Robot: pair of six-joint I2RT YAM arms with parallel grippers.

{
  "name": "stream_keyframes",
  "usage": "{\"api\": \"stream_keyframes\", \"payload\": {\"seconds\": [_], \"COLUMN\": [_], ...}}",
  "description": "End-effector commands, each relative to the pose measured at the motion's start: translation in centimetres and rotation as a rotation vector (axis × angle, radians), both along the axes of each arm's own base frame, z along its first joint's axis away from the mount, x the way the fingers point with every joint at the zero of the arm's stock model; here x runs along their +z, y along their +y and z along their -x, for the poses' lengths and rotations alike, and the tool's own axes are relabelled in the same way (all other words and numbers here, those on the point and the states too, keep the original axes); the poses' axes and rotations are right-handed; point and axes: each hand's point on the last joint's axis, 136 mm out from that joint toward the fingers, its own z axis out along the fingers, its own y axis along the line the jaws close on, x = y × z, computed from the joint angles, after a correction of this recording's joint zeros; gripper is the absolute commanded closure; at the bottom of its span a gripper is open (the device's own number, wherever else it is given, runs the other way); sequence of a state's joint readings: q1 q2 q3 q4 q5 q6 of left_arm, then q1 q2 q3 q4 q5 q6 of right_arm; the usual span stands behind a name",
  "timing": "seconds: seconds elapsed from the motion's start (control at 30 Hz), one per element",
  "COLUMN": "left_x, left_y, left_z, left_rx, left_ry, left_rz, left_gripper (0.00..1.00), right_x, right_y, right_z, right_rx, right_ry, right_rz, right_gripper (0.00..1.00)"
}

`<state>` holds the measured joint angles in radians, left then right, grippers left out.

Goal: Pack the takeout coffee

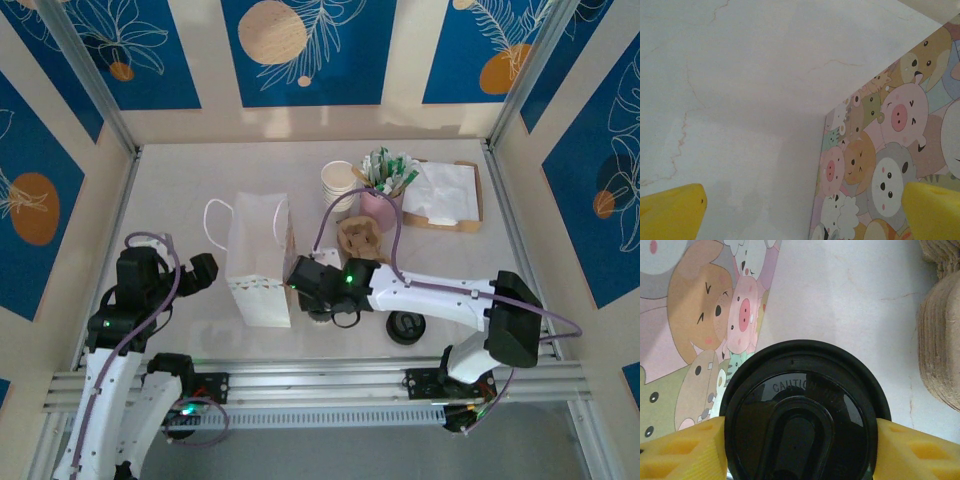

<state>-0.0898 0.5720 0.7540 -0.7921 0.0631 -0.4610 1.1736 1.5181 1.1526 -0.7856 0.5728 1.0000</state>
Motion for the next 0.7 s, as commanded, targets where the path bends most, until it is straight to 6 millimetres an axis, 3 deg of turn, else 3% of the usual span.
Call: {"api": "stream_keyframes", "payload": {"seconds": [0.0, 0.43, 0.67], "left_x": [0.2, 0.2, 0.2], "left_y": [0.2, 0.2, 0.2], "left_z": [-0.2, -0.2, -0.2], "left_rx": [0.005, 0.005, 0.004], "left_ry": [-0.019, -0.021, -0.024], "left_rz": [-0.004, -0.004, -0.003], "left_gripper": [0.0, 0.0, 0.0], "right_x": [-6.4, 3.0, 8.9], "right_y": [-6.6, -5.2, -8.3], "right_z": [3.9, 0.0, -2.1], "right_rx": [-0.06, -0.027, -0.075], "right_ry": [0.235, 0.02, -0.112], "right_rz": [0.228, 0.087, 0.032], "right_gripper": [0.36, 0.36, 0.37]}}
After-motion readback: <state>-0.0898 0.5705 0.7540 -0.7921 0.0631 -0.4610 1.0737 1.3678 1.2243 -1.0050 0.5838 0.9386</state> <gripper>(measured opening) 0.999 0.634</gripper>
